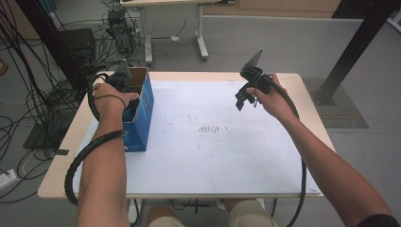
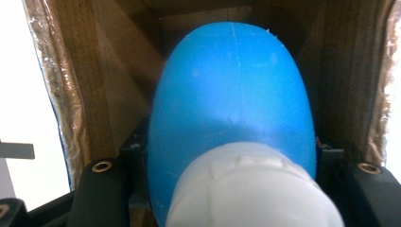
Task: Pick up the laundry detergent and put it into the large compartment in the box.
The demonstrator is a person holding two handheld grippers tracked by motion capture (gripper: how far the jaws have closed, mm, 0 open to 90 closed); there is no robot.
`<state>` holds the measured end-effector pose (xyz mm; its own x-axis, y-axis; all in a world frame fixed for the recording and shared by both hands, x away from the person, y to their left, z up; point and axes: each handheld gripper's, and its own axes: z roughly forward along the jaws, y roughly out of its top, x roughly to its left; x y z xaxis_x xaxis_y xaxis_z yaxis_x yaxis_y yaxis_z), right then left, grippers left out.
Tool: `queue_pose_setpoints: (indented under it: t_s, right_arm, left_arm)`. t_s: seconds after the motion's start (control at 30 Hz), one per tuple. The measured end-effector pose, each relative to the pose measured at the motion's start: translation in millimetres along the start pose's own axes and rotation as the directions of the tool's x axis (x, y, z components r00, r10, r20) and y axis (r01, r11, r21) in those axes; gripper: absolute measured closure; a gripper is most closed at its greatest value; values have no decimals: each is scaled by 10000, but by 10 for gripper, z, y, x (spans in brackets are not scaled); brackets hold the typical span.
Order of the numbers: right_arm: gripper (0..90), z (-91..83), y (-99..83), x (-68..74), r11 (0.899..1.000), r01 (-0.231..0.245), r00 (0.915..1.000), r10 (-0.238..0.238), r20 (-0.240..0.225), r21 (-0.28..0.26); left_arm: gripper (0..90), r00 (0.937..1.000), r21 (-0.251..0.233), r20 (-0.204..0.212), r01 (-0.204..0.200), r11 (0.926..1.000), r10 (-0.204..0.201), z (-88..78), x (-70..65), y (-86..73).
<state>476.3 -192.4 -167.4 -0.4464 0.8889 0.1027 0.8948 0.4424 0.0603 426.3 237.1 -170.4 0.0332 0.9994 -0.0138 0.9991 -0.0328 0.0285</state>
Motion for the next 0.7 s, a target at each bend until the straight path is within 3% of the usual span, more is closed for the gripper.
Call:
queue_pose_setpoints:
  t_s: [0.7]
  right_arm:
    - [86,4,1,10,10000,3,10000,-3,-4,-1]
  left_arm:
    - [372,10000,19,19,22,10000,-22,0,2,5]
